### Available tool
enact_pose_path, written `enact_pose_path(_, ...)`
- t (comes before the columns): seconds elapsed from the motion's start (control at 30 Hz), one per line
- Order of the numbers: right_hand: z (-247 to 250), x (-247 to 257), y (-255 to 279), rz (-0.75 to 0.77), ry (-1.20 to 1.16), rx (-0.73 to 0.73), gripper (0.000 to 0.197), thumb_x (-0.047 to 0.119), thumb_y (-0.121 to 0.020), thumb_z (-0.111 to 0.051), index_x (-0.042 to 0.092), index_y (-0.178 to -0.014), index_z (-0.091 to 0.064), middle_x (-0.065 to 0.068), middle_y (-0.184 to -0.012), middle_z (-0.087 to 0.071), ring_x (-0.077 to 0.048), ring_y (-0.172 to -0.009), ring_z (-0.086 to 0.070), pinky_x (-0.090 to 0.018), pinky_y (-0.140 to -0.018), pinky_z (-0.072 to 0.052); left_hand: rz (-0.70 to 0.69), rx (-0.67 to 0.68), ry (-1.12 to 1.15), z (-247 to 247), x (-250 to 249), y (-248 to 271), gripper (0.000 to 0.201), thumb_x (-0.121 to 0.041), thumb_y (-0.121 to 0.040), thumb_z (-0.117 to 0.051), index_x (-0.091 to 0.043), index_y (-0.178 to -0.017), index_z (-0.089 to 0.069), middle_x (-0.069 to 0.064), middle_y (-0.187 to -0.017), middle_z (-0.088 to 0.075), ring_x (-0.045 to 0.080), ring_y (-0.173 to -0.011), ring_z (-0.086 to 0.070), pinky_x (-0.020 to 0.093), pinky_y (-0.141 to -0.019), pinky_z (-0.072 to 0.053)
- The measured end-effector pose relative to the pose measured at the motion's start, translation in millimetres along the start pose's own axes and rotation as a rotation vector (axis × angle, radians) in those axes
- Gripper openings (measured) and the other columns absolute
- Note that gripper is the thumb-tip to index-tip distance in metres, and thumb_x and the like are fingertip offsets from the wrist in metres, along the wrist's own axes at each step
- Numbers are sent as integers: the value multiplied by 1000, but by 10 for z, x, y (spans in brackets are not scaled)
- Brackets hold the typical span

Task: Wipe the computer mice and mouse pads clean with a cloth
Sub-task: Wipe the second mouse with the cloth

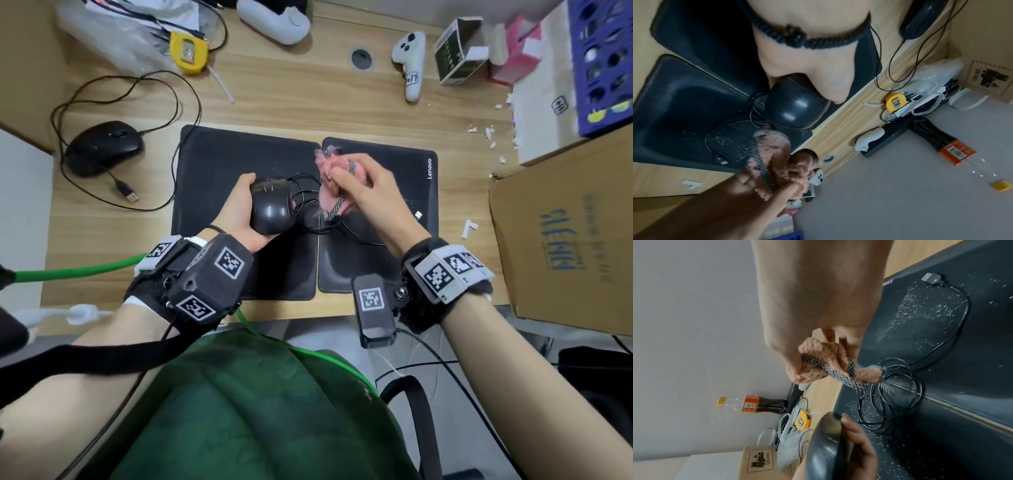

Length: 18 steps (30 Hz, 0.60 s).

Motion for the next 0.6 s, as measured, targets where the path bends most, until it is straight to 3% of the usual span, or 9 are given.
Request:
enact_pose_path(0.07,-75,0,-71,-8,14,-7,29,47,-72,-67,31,-96,-67,0,-97,-72,-23,-92,-69,-50,-85,-55,20,12,-30,-25,64,-22,36,-47,-94,-45,-15,-90,-62,4,-79,-67,19,-68,-65,27,-62,-57)
enact_pose_path(0.17,-450,-49,-11,-6,57,117,17,38,-79,-69,31,-94,-66,4,-90,-69,-15,-75,-63,-45,-83,-56,24,22,-66,-104,75,-13,39,-46,-96,-41,-15,-90,-63,6,-71,-71,19,-58,-69,28,-52,-57)
enact_pose_path(0.27,-598,-79,45,36,107,122,20,42,-77,-66,31,-93,-65,8,-87,-67,-10,-73,-57,-42,-79,-53,37,-2,-85,-102,9,-2,40,-44,-96,-40,-14,-83,-62,6,-60,-69,18,-47,-67,26,-44,-54)
enact_pose_path(0.37,-487,-27,-39,42,109,97,17,38,-78,-67,30,-92,-66,10,-83,-66,-8,-73,-59,-36,-70,-53,33,99,-156,-255,-19,41,40,-42,-98,-37,-13,-86,-63,6,-64,-70,17,-51,-67,24,-46,-53)
enact_pose_path(0.5,-275,49,-219,32,143,37,15,32,-80,-70,31,-94,-68,5,-94,-72,-14,-90,-67,-40,-90,-54,-6,218,-244,-489,-26,100,39,-39,-100,-36,-13,-96,-64,5,-73,-71,15,-58,-69,22,-50,-53)
enact_pose_path(0.6,-282,73,-256,22,165,35,18,35,-80,-69,29,-97,-68,3,-97,-71,-18,-94,-66,-43,-90,-53,-26,185,-262,-485,-100,55,39,-42,-99,-37,-13,-100,-64,5,-76,-71,16,-60,-69,24,-52,-54)
Point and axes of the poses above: each hand's wrist, its own y-axis away from the middle knuckle, its own z-axis out of the back of the hand, x = y × z, the point moved 9 cm from there along -y, towards the middle knuckle
